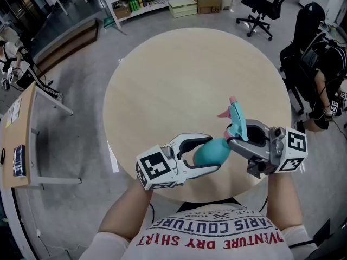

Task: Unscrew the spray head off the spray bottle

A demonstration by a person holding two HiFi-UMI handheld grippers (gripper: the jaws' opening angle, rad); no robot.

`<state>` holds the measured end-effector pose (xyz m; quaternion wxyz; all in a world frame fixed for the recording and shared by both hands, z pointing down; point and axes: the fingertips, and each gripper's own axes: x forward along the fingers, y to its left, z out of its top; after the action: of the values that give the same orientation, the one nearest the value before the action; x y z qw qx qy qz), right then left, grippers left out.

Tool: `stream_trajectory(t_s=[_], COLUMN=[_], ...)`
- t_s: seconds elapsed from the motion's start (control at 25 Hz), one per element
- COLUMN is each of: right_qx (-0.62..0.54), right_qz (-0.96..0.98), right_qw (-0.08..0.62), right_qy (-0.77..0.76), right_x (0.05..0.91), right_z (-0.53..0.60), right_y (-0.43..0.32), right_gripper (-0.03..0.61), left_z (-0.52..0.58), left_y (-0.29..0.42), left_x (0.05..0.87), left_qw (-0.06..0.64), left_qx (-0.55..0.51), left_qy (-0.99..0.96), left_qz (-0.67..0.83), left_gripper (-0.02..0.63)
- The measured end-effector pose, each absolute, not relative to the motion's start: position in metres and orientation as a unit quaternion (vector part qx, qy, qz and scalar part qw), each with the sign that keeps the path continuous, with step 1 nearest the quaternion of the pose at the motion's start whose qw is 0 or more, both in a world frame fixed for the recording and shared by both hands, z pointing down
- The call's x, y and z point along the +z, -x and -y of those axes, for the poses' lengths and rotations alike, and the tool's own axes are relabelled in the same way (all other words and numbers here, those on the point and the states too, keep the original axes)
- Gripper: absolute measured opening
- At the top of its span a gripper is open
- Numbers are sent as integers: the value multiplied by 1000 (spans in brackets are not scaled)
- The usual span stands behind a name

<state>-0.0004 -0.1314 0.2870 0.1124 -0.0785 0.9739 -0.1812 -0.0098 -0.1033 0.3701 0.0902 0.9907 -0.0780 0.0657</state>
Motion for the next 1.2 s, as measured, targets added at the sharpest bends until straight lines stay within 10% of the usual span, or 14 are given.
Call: stream_trajectory(t_s=[0.56, 1.2], right_qx=[-115, -157], right_qz=[-939, -924], right_qw=[152, -11], right_qy=[288, 347], right_x=[272, 381], right_z=[184, 200], right_y=[-77, -92], right_gripper=[127, 127], left_z=[144, 168], left_y=[26, 20], left_x=[459, 488], left_qw=[82, 92], left_qx=[101, 111], left_qy=[-963, -943], left_qz=[238, 299], left_gripper=[312, 313])
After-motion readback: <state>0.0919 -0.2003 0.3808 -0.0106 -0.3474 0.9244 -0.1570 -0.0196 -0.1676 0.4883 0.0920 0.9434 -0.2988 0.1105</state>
